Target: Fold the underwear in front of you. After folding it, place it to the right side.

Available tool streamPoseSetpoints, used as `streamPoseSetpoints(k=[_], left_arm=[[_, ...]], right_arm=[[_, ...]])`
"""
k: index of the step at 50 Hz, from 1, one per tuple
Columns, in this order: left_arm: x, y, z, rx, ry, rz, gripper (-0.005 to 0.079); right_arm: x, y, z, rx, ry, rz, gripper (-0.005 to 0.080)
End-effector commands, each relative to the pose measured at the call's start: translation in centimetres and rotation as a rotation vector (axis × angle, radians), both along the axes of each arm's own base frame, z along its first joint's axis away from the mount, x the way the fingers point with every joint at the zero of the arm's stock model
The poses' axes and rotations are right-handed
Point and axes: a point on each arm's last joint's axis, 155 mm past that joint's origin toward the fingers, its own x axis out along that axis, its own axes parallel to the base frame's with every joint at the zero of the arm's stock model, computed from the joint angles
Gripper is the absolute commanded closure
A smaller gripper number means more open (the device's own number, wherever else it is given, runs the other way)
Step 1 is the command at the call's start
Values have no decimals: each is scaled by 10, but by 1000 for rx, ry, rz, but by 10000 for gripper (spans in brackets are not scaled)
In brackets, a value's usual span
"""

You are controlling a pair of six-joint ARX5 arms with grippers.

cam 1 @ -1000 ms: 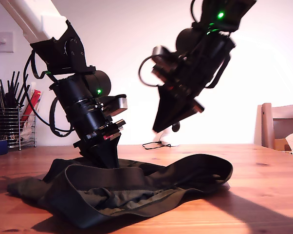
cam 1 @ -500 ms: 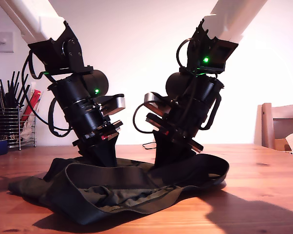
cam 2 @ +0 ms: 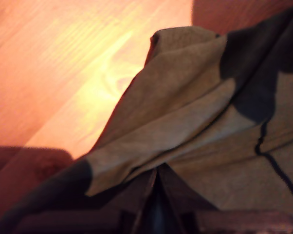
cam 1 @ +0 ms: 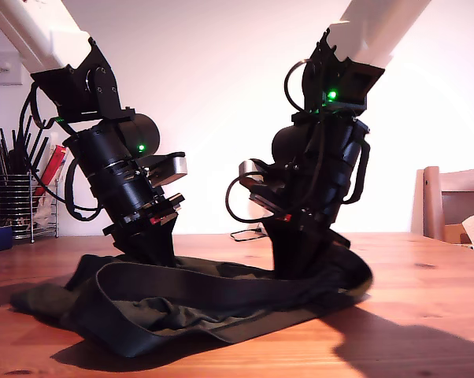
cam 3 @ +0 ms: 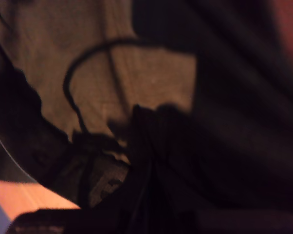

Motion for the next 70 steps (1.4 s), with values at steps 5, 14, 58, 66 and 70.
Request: streamPoseSetpoints(k=[5, 14, 58, 66, 70], left_arm=[[0, 4, -16, 14, 23, 2, 763], [-1, 2, -15, 3, 26, -2, 763], [6, -6, -24, -32, 1, -36, 764], [6, -7, -23, -39, 1, -38, 764], [7, -7, -23, -41, -4, -37, 764]], right_arm=[[-11, -13, -5, -54, 40, 2, 765], [-13, -4, 0, -31, 48, -27, 765], [-5, 112, 50, 267, -86, 10, 765], [-8, 134, 59, 314, -120, 39, 765], [-17, 139, 59, 322, -94, 45, 765]])
